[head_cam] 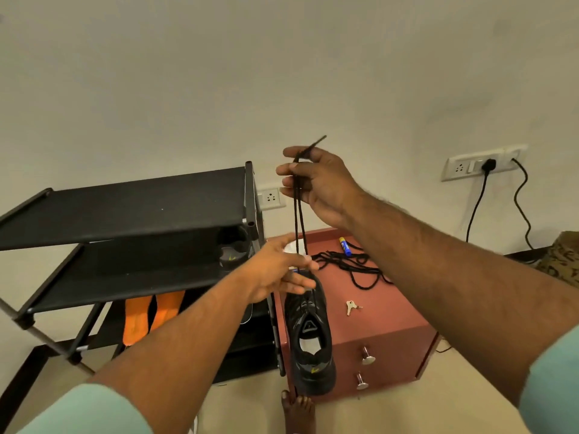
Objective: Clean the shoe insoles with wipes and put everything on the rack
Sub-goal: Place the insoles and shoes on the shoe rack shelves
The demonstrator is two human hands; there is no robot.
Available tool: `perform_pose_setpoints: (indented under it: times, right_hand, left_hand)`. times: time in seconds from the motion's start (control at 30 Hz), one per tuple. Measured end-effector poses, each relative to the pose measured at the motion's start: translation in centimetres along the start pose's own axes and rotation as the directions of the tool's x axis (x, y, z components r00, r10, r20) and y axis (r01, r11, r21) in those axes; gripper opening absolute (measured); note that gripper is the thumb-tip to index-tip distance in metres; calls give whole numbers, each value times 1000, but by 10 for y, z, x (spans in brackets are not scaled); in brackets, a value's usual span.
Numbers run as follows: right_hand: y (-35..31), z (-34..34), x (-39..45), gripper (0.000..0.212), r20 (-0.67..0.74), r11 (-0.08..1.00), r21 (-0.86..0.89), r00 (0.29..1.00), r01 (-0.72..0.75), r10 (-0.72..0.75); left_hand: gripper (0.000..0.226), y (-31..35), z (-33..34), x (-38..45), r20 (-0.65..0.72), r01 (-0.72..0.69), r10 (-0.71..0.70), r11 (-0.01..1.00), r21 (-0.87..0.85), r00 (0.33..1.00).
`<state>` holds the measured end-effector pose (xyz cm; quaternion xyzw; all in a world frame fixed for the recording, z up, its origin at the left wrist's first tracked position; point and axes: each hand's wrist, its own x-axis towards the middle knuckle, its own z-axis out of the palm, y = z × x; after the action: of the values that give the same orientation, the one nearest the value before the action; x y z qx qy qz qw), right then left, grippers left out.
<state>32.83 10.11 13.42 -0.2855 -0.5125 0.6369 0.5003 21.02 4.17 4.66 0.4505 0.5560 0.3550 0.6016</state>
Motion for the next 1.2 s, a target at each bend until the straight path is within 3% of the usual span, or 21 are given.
perform_pose_setpoints:
  times: [0.07, 0.17, 0.23, 0.3, 0.4, 0.53, 0.6, 0.67, 0.77, 0.83, 0.9, 0.97, 1.03, 1.07, 1.1, 1.17, 1.2]
  right_hand:
    - [-4, 2, -7, 33, 61, 997, 72, 998, -27, 23]
    - [-1, -6, -23, 37, 157, 994, 76, 985, -79, 66]
    - [12, -19, -39, 33, 211, 987, 97, 972, -127, 105]
    - [37, -35, -58, 28, 213, 972, 149, 965, -184, 150]
    - [95, -57, -85, 24, 86, 909, 305, 959, -285, 271]
    - [167, -73, -96, 24, -142, 839, 435, 895, -327, 423]
    - [193, -75, -96, 25, -227, 861, 315, 849, -400, 477]
    - [210, -78, -98, 24, -279, 886, 135, 841, -444, 464]
    - [234, -81, -95, 25, -317, 882, -143, 865, -448, 388]
    - [248, -85, -89, 30, -302, 840, -300, 880, -453, 366]
    - [264, -93, -83, 30, -265, 695, -579, 904, -427, 334]
    - [273, -98, -83, 23, -188, 450, -828, 922, -334, 339]
    - [277, -100, -87, 22, -104, 330, -917, 934, -223, 341]
    - [275, -101, -89, 22, -83, 371, -904, 940, -210, 331]
    - [270, -101, -92, 22, -88, 490, -837, 943, -245, 321]
    - [259, -105, -97, 17, -195, 708, -619, 940, -340, 281]
    - [255, -109, -96, 16, -279, 756, -545, 929, -363, 245]
  left_hand:
    - [50, -1, 2, 16, 17, 20, -18, 993, -119, 1000]
    - [51, 2, -4, 39, -32, 15, -32, 907, -421, 999]
    - [49, 6, -11, 49, -79, -16, -28, 859, -512, 996]
    - [38, 9, -16, 55, -137, -31, -48, 853, -522, 989]
    - [30, 9, -15, 57, -225, -5, -95, 913, -408, 970]
    - [52, -9, -13, 60, -326, 54, -126, 974, -222, 937]
    - [57, -21, -12, 61, -351, 72, -66, 997, 3, 934]
    - [52, -26, -14, 61, -313, 30, 65, 957, 290, 948]
    - [32, -34, -23, 62, -151, -43, 208, 711, 702, 967]
    - [22, -40, -23, 59, -69, -67, 218, 560, 826, 973]
    - [21, -49, -19, 54, -33, -84, 225, 494, 865, 974]
    - [21, -60, -16, 49, -37, -84, 233, 488, 869, 972]
    - [20, -74, -16, 44, -41, -101, 260, 508, 855, 965]
    - [20, -82, -17, 41, -43, -121, 288, 528, 841, 957]
    - [20, -91, -16, 37, -53, -141, 318, 557, 819, 947]
    - [22, -109, -12, 29, -86, -174, 353, 640, 748, 931]
    - [24, -118, -7, 24, -90, -183, 343, 683, 707, 935]
